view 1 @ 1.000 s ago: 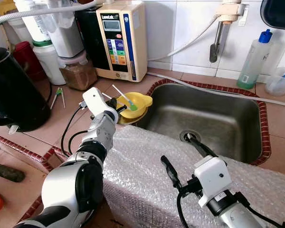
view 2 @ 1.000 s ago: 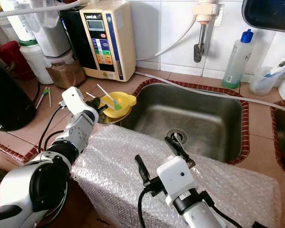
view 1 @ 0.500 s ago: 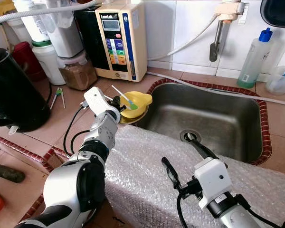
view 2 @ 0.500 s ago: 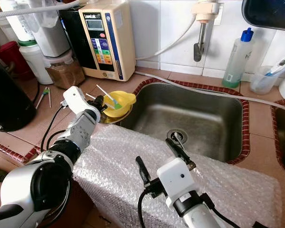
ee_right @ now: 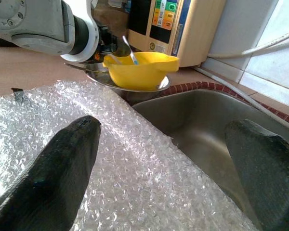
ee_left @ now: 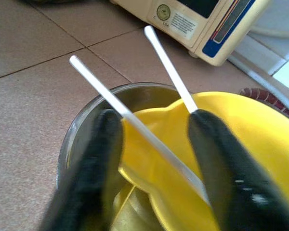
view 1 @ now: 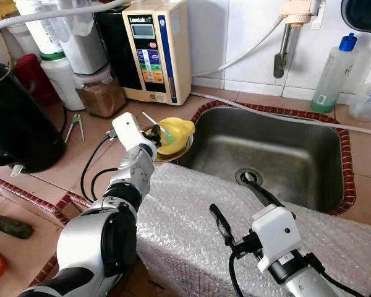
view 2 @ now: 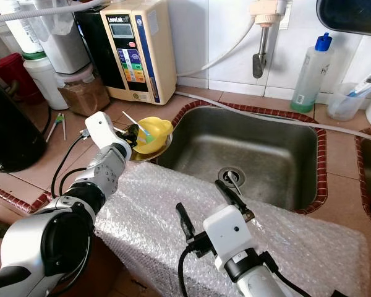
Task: Kitchen organization
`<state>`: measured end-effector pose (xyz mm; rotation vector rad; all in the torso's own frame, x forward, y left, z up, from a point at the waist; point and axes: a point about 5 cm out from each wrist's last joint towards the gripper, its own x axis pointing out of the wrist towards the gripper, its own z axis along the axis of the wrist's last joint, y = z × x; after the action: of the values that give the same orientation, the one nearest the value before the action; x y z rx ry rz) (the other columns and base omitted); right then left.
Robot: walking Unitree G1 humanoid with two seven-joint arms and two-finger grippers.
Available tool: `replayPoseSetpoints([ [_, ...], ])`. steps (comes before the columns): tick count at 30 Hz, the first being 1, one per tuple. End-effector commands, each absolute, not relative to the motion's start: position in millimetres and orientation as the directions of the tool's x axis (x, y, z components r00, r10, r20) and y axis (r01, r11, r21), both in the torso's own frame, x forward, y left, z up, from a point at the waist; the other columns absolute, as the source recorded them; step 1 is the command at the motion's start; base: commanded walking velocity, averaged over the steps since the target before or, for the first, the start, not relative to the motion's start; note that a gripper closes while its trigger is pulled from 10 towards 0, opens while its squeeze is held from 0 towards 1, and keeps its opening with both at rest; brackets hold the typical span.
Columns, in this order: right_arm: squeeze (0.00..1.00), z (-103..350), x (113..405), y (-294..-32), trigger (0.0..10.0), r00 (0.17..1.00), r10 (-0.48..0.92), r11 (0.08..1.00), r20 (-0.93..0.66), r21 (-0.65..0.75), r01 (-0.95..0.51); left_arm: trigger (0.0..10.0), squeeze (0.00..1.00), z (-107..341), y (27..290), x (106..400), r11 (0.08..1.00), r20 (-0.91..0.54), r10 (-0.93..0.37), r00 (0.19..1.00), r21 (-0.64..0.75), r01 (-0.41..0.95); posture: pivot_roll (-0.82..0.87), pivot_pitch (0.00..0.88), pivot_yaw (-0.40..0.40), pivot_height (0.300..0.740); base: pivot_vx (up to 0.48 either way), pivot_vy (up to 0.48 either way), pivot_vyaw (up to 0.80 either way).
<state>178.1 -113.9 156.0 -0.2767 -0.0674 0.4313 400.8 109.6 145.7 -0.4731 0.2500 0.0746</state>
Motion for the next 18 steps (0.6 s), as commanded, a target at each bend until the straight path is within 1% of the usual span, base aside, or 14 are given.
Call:
replayPoseSetpoints([
  [1, 0.18, 159, 177, -111, 10.0, 0.903, 0.428, 0.870, 0.018, -0.280, -0.407, 0.0, 0.00, 147, 115, 402, 0.904, -0.271, 0.037, 0.962, -0.402, -0.148, -0.19, 0.025, 0.162, 0.740, 0.000, 0.000, 0.00],
  [12, 0.18, 159, 179, -111, 10.0, 0.901, 0.433, 0.867, 0.020, -0.282, -0.410, 0.0, 0.00, 145, 125, 402, 0.924, -0.283, 0.081, 0.956, -0.339, -0.179, -0.19, 0.022, 0.160, 0.740, 0.000, 0.000, 0.00],
  [13, 0.17, 159, 179, -111, 10.0, 0.901, 0.433, 0.867, 0.020, -0.283, -0.410, 0.0, 0.00, 146, 127, 402, 0.931, -0.282, 0.096, 0.955, -0.314, -0.187, -0.18, 0.019, 0.159, 0.740, 0.000, 0.000, 0.00],
  [18, 0.17, 158, 179, -111, 10.0, 0.900, 0.435, 0.866, 0.019, -0.283, -0.412, 0.0, 0.00, 146, 128, 402, 0.936, -0.279, 0.101, 0.955, -0.300, -0.186, -0.18, 0.019, 0.158, 0.740, 0.000, 0.000, 0.00],
])
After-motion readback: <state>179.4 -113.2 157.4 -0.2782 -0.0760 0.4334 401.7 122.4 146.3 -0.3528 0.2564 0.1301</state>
